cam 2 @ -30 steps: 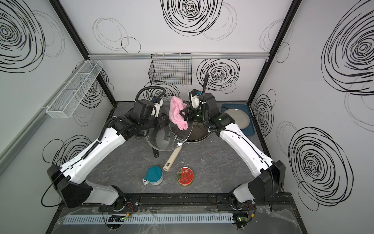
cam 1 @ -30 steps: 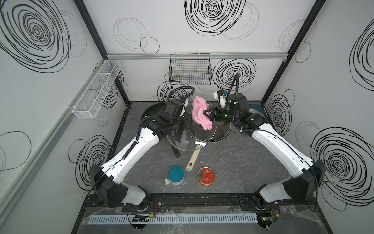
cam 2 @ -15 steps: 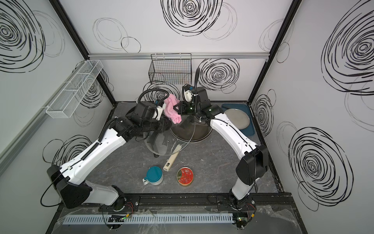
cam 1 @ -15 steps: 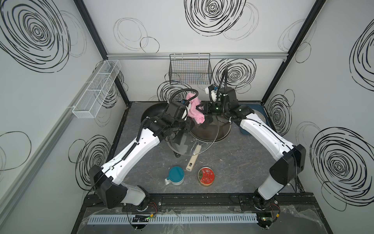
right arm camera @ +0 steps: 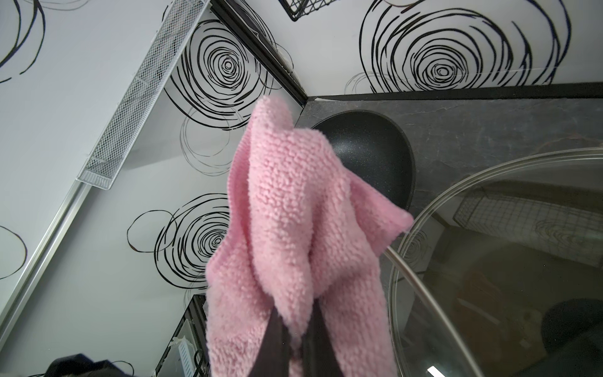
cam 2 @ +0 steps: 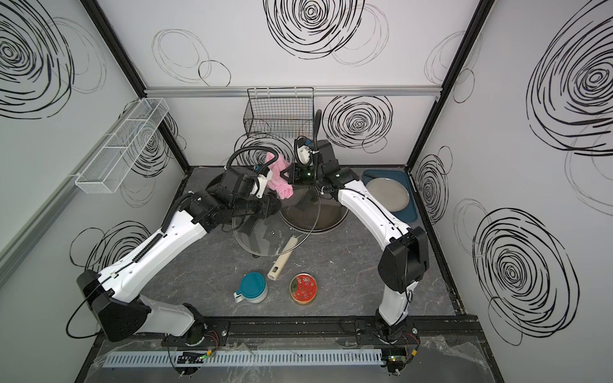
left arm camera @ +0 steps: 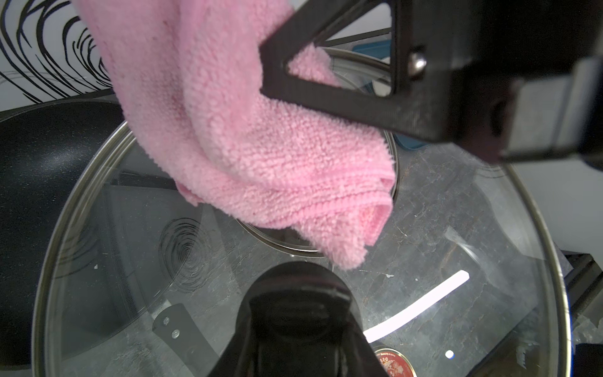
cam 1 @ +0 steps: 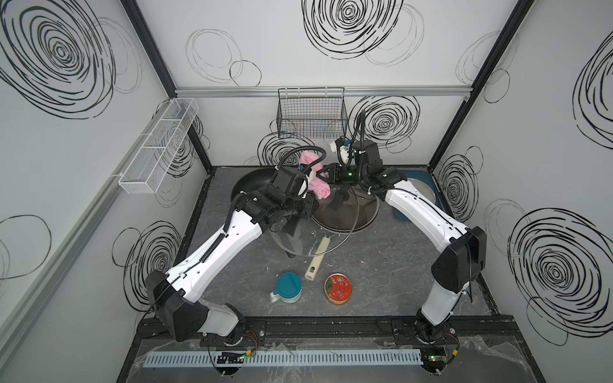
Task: Wipe the pot lid with a cloth
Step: Wipe the pot lid.
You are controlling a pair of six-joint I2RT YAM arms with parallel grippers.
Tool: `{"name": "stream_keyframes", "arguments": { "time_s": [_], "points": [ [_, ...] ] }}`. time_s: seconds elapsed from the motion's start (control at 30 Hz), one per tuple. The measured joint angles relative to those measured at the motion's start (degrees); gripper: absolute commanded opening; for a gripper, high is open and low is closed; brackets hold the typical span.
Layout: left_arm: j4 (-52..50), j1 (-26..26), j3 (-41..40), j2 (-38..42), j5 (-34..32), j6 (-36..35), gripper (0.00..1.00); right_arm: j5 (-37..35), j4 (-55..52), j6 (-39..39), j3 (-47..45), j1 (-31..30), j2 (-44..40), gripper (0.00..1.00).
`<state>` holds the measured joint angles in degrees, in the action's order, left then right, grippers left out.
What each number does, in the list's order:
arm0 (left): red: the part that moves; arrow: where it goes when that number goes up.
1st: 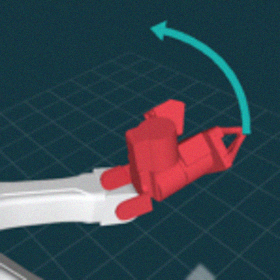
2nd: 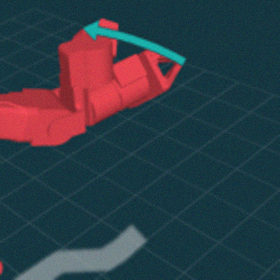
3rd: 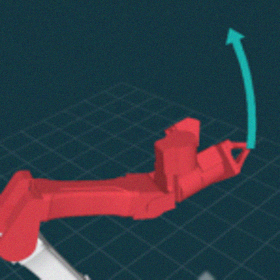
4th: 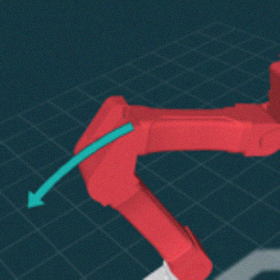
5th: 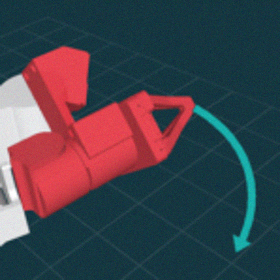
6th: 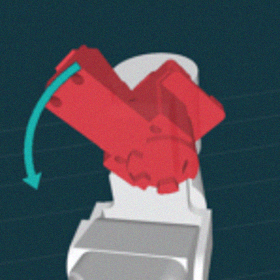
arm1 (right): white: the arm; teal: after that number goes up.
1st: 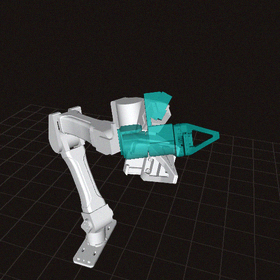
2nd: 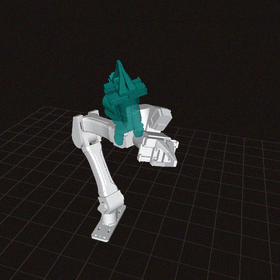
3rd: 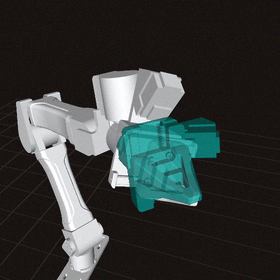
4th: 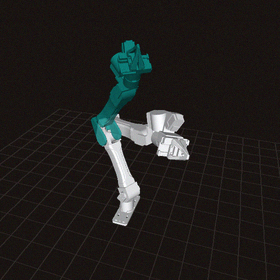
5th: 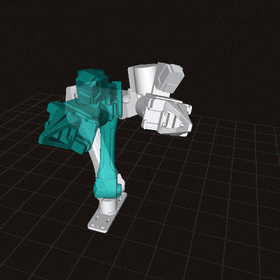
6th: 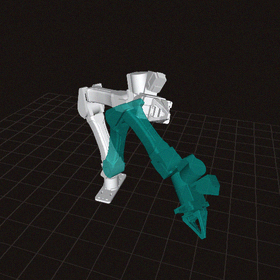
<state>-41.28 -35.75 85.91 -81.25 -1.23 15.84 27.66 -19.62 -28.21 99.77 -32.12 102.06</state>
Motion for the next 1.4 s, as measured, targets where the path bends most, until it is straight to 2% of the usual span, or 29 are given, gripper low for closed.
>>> {"name": "stream_keyframes", "arguments": {
  "time_s": [0.47, 0.93, 1.17, 1.4],
  "points": [
    [-1.31, 0.35, 0.11, -0.66, -6.64, -1.25, 0.00, -2.10, -6.78, 1.62, -0.02, 0.94, -2.95, 0.00],
    [-2.25, 8.37, 5.97, -5.27, -6.69, -1.75, 0.00, -2.05, -7.80, -0.42, -8.83, 0.66, -9.60, 0.00],
    [-2.38, 9.84, 9.53, -7.28, -6.58, -1.73, 0.00, -1.75, -6.32, -3.76, -14.27, -3.65, -13.46, 0.00],
    [-1.90, 10.01, 11.19, -8.48, -6.16, -1.38, 0.00, -1.64, -4.50, -7.08, -17.09, -9.57, -13.92, 0.00]
  ]
}}
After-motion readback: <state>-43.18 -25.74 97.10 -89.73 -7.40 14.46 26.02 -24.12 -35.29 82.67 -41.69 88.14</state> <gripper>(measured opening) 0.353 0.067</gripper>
